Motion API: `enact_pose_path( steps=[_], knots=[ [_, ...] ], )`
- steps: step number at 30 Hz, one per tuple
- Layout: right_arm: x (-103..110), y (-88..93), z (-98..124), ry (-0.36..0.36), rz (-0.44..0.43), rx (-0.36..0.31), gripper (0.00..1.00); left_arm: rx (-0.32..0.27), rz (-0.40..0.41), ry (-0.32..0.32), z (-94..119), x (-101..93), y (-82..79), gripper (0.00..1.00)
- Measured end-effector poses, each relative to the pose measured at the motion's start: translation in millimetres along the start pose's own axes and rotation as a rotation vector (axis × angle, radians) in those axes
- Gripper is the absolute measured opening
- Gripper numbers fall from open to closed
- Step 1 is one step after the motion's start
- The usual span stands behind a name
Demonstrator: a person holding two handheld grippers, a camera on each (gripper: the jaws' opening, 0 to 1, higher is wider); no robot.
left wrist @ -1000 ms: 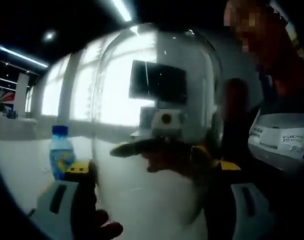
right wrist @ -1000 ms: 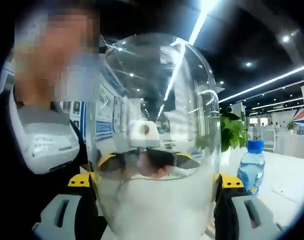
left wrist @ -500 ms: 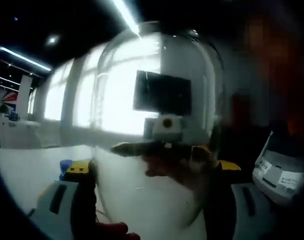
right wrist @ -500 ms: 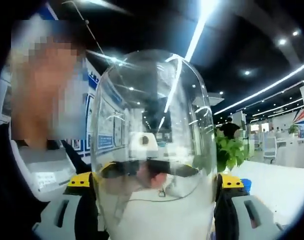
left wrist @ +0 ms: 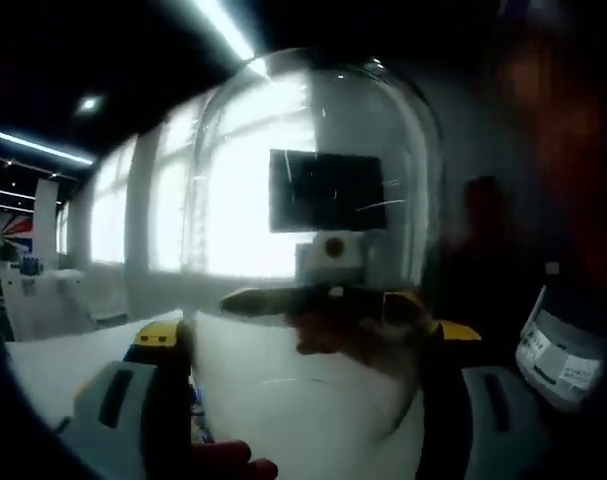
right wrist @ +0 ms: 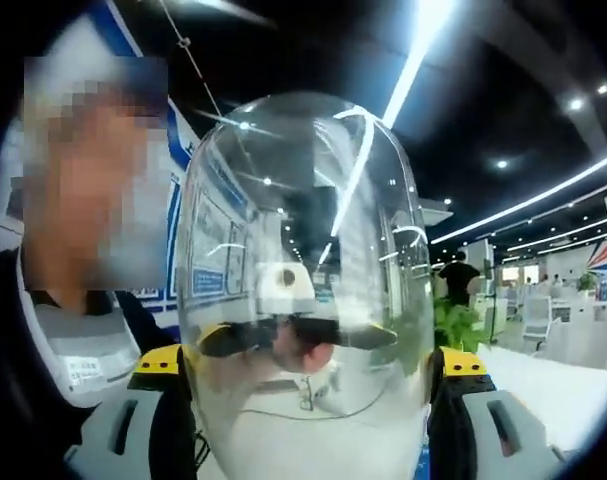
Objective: Open the cover put in the Mizone put the cover back on
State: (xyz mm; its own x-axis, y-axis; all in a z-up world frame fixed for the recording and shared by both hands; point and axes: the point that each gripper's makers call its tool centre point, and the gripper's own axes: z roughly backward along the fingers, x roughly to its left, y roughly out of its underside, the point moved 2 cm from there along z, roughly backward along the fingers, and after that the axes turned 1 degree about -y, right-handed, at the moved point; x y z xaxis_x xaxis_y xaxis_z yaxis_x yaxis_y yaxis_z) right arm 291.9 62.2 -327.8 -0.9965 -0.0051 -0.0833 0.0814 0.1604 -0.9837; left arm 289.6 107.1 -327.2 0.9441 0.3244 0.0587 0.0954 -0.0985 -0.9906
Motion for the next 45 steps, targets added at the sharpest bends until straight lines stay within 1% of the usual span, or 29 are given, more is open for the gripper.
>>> enact_pose_path(
  steps=[2,3,5,8,11,14,17,20,23,27,29,32,38,45],
  knots=[
    [-8,-6.0,-2,0.001,0.006,-0.012,0.90,-0.013,-0.002,0.000,-2,8.8,-6.8,0.81],
    [-14,-9.5,-2,-0.001,-0.001,-0.027,0.90,-0.030,-0.003,-0.004,-2,12.3,-9.6,0.81],
    [-19,-13.2,-3,-0.001,0.002,-0.045,0.90,-0.043,-0.005,-0.005,-4,18.1,-12.0,0.81],
    [-24,-17.0,-5,-0.002,0.021,-0.059,0.90,-0.039,-0.016,-0.002,-5,22.4,-11.9,0.81],
    [-30,-19.9,-7,0.000,0.029,-0.085,0.90,-0.048,-0.021,0.001,-5,31.8,-13.9,0.81],
    [-40,-21.5,-9,0.001,0.016,-0.103,0.90,-0.051,-0.006,-0.003,-5,42.3,-14.9,0.81],
    [-48,-19.3,-13,0.006,0.001,-0.109,0.90,-0.059,0.009,-0.005,-5,50.3,-14.0,0.81],
    [-56,-15.3,-14,0.010,-0.005,-0.108,0.90,-0.055,0.013,-0.003,-5,60.8,-11.3,0.82],
    [-69,-9.6,-15,0.010,-0.006,-0.102,0.90,-0.049,0.006,-0.004,-7,69.8,-7.1,0.82],
    [-82,1.1,-17,0.015,-0.033,-0.088,0.90,-0.043,0.021,-0.007,-7,82.6,-1.1,0.82],
    [-86,8.2,-18,0.009,-0.055,-0.084,0.90,-0.032,0.036,-0.020,-7,88.1,3.8,0.82],
    [-90,21.7,-20,0.003,-0.060,-0.035,0.90,-0.021,0.034,-0.023,-5,93.9,13.5,0.82],
    [-102,33.3,-20,0.002,-0.054,-0.014,0.90,-0.003,0.034,-0.025,-6,104.8,30.8,0.82],
    [-108,51.1,-19,0.006,-0.066,0.014,0.90,0.008,0.043,-0.021,-7,111.4,45.4,0.82]
  ],
)
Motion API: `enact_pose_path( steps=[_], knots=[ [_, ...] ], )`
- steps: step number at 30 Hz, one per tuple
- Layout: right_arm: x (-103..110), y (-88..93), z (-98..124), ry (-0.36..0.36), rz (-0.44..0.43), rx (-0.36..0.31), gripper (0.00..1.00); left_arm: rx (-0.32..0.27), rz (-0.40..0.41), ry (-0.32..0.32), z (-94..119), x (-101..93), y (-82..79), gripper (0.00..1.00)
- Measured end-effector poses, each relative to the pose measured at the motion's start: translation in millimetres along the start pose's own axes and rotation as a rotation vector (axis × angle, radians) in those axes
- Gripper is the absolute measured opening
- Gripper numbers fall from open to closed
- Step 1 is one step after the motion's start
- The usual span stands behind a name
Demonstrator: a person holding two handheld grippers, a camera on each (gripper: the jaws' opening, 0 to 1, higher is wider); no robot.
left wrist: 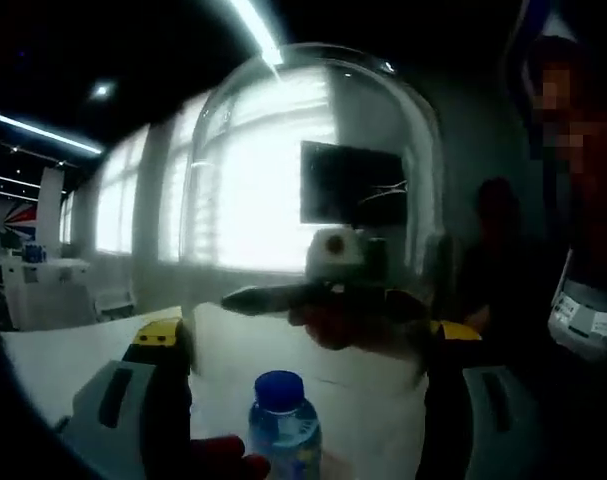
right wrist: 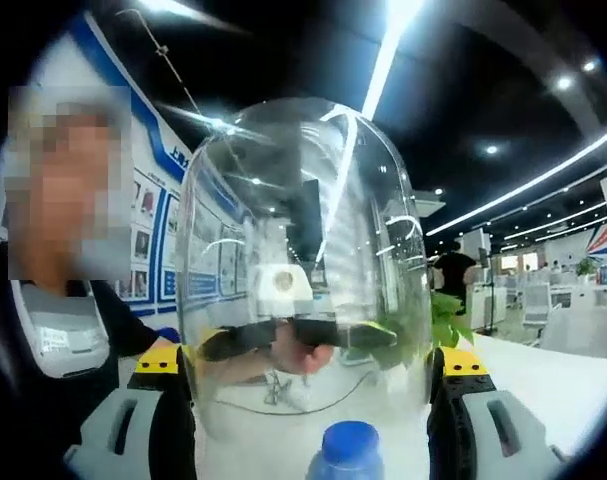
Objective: Open the cover put in the Mizone put the cover back on
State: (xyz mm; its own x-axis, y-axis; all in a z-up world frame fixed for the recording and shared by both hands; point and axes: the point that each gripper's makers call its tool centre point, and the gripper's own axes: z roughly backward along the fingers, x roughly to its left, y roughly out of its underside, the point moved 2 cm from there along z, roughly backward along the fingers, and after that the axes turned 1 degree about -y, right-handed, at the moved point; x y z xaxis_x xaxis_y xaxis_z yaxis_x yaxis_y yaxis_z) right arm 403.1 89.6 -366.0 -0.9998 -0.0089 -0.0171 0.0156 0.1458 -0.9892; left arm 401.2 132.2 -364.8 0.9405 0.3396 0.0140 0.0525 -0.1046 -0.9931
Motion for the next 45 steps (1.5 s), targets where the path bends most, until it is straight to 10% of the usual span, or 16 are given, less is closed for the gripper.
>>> enact_pose_path(
  steps=[45],
  knots=[
    [-27,129.2,22,-0.004,-0.080,0.063,0.90,0.083,0.064,-0.025,3,23.9,131.5,0.82]
  ],
)
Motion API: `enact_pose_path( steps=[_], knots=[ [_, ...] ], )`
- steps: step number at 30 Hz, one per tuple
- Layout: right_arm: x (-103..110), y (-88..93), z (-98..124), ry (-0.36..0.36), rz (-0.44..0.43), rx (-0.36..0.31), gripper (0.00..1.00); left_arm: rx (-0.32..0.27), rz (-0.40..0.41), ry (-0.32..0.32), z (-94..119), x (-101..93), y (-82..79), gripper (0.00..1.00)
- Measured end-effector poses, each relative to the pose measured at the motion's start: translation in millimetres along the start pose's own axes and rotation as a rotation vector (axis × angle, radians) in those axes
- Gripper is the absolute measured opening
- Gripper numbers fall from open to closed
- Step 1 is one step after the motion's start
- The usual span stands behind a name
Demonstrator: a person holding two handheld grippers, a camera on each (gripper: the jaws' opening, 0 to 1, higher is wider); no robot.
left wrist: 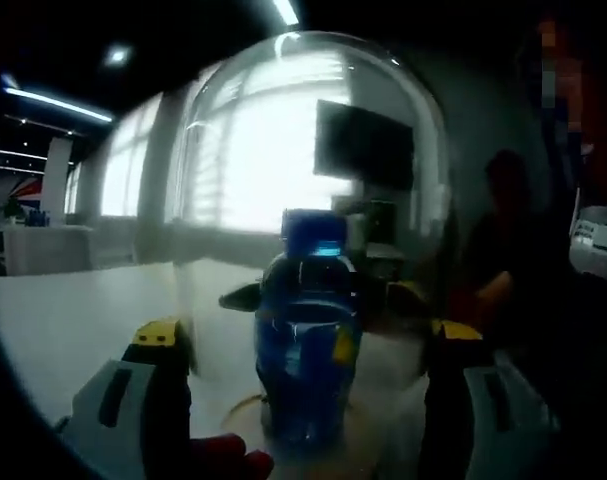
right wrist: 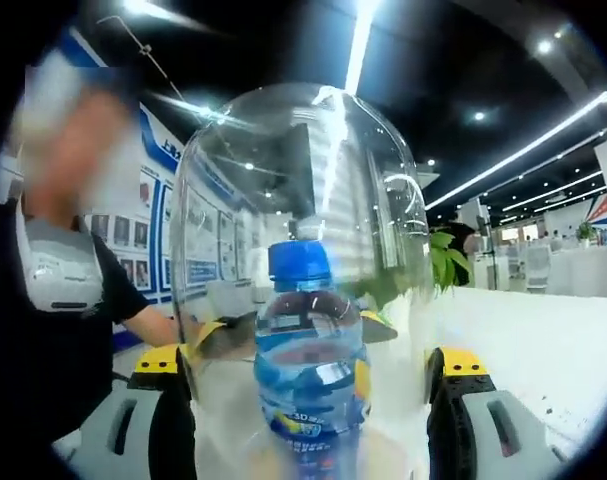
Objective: Open the cover put in the Mizone put the cover back on
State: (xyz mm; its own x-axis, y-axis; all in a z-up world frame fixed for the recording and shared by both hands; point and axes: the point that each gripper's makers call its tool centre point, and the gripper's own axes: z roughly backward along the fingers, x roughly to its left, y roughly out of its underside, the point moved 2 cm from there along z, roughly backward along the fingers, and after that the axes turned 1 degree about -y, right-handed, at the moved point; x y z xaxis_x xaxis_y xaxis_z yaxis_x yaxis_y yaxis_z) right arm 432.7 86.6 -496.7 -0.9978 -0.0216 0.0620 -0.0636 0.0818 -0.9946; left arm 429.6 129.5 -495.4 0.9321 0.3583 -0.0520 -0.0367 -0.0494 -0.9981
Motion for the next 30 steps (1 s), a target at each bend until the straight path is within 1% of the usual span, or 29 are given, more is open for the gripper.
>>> enact_pose_path(
  steps=[2,5,6,7,8,10,11,12,13,15,17,19,22,23,25,30],
  knots=[
    [-1,2.8,0,0.000,0.007,0.016,0.90,0.013,-0.005,0.002,-1,0.8,3.8,0.82],
    [-2,6.5,1,0.000,0.025,0.037,0.90,0.015,-0.016,0.003,-1,0.7,8.5,0.83],
    [-3,6.4,1,0.000,0.029,0.038,0.90,0.014,-0.020,0.002,-1,2.5,9.5,0.83],
    [-4,6.1,1,0.006,0.029,0.021,0.90,0.010,-0.017,0.002,-1,3.7,9.4,0.83],
    [-5,6.8,0,0.002,0.023,0.018,0.90,0.010,-0.012,0.000,-1,3.9,9.3,0.83],
    [-4,9.8,-1,0.000,0.018,0.042,0.90,0.013,-0.005,-0.001,0,4.7,10.6,0.83],
    [-4,12.2,-1,0.000,0.017,0.045,0.90,0.025,-0.007,0.000,0,4.4,12.2,0.83],
    [-3,15.5,0,0.000,0.018,0.048,0.90,0.062,-0.010,-0.001,0,3.6,16.5,0.83],
    [-3,18.8,0,0.002,0.018,0.054,0.90,0.078,-0.015,0.001,-1,2.7,18.8,0.83],
    [-2,25.9,1,0.001,0.022,0.095,0.90,0.089,-0.020,0.003,-2,2.5,24.3,0.83],
    [-3,31.7,0,0.004,0.025,0.114,0.90,0.108,-0.026,0.006,-1,3.7,30.7,0.83],
    [-4,33.5,0,0.009,0.024,0.114,0.90,0.128,-0.026,0.003,0,4.4,35.5,0.83],
    [-5,35.9,2,0.011,0.001,0.096,0.90,0.086,-0.004,0.003,-2,5.0,35.6,0.83],
    [-4,36.1,3,0.011,-0.001,0.096,0.90,0.080,0.000,0.005,-2,5.1,35.9,0.83],
    [-3,36.7,4,0.012,-0.002,0.098,0.90,0.061,-0.009,0.005,-4,4.3,35.6,0.83],
    [-4,36.6,4,0.016,-0.005,0.098,0.90,0.058,-0.007,0.005,-5,4.8,35.2,0.83]
  ],
)
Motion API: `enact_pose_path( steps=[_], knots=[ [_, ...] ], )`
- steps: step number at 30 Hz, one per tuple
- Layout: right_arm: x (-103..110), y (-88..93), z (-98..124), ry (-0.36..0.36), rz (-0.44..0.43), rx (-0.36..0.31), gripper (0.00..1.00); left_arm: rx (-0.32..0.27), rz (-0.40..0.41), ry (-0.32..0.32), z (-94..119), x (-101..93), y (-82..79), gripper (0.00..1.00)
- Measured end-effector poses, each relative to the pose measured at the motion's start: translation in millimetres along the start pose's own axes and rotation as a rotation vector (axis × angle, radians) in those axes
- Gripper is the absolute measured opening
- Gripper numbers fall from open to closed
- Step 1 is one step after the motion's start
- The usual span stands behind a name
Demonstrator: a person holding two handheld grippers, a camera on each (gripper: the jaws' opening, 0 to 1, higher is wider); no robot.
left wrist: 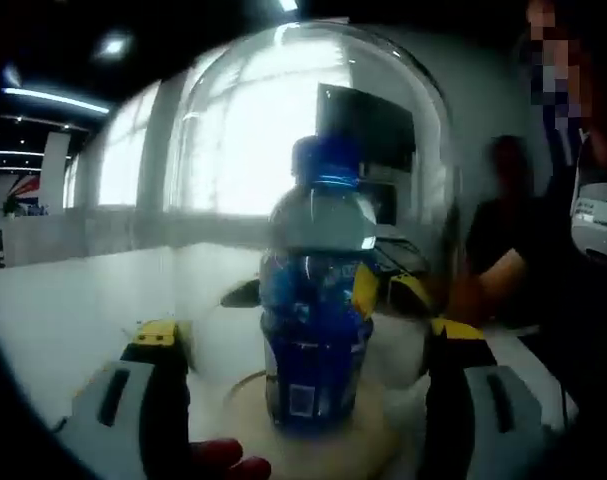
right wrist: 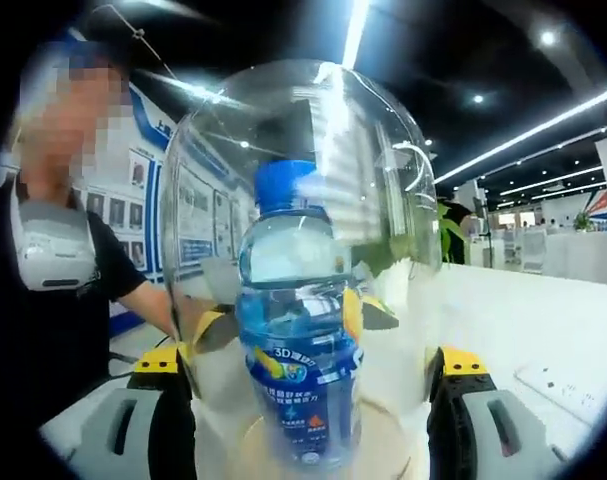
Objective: Open the cover put in the Mizone put the cover back on
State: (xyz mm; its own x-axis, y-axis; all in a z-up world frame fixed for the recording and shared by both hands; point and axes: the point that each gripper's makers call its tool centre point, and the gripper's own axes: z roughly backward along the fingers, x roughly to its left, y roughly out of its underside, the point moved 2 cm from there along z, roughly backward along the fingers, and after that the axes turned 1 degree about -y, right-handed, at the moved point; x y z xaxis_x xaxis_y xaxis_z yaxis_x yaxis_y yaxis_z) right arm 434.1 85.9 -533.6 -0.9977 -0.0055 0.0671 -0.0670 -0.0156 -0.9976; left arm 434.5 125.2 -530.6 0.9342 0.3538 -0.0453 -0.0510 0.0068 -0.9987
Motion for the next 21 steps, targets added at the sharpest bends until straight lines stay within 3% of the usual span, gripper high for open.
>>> enact_pose_path(
  steps=[21],
  knots=[
    [1.2,0.7,1.8,0.032,-0.002,0.012,0.89,0.002,-0.005,-0.009,0.9,2.1,-0.6,0.83]
  ],
)
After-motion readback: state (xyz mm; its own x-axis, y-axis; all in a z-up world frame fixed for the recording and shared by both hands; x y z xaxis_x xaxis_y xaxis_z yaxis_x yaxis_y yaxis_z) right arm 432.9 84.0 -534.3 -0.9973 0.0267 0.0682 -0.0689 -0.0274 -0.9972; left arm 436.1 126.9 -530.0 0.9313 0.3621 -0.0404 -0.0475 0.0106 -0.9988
